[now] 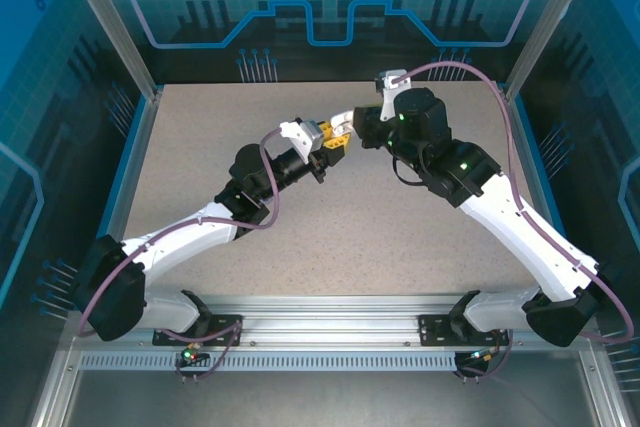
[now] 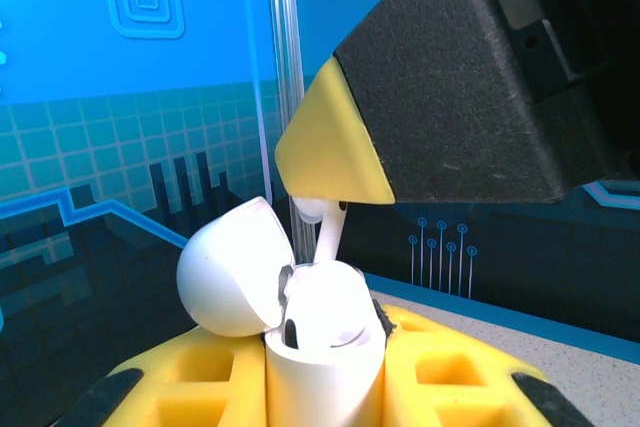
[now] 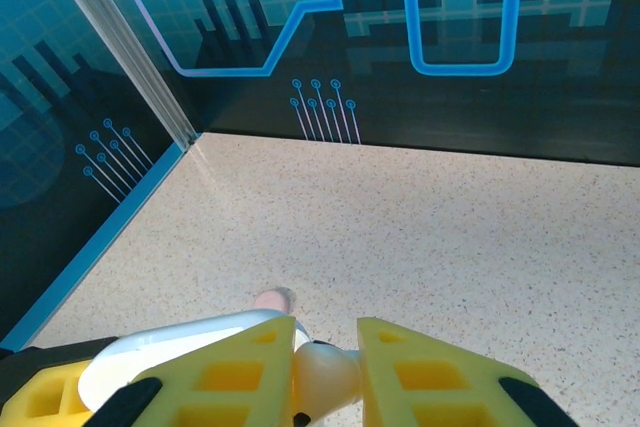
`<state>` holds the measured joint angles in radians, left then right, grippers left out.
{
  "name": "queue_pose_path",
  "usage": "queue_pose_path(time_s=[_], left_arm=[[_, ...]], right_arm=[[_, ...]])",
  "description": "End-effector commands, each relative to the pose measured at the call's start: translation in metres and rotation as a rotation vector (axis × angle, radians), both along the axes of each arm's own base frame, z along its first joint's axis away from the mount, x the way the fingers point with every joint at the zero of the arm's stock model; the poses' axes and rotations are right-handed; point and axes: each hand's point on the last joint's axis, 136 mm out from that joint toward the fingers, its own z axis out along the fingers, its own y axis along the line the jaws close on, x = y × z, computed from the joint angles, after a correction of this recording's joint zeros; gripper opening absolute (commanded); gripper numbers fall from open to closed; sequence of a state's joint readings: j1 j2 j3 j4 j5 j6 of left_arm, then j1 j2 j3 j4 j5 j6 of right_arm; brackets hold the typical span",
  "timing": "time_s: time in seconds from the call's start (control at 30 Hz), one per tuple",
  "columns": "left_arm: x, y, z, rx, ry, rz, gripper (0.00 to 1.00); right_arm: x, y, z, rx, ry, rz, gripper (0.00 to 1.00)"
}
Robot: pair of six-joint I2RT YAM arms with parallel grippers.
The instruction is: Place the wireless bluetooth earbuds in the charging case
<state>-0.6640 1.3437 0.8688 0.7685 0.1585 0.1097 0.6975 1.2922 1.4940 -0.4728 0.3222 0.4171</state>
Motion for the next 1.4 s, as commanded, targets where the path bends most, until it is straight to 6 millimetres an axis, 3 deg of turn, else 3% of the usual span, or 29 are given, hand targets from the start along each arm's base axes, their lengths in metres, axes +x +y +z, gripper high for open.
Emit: queue_pose_path(time_s=[0.0,0.27,0.7,0.83,1.37], left_arm=[[-0.006,0.0,0.023,-0.046,-0.06,-0.009,0.0],[-0.006,-0.001,0.025,-0.05,-0.064,-0.013,0.0],[-0.004,-0.005,0.018,-0.051,-0.044,-0.02,0.0],[-0.004,-0.006,0.016,-0.054,-0.043,-0.019,0.0],[-0.004,-0.004,0.014,-0.061,-0.042,-0.014,0.0]], right_arm=[[-0.002,0.0,-0.01,-0.017,0.021,0.018,0.2],[-0.005,0.006,-0.019,-0.064,0.02,0.044,0.2],[-0.009,0.026,-0.015,-0.072,-0.002,0.093,0.22],[-0.007,0.031,-0.011,-0.056,0.001,0.099,0.28],[-0.004,0.015,0.014,0.012,-0.028,0.021,0.44]])
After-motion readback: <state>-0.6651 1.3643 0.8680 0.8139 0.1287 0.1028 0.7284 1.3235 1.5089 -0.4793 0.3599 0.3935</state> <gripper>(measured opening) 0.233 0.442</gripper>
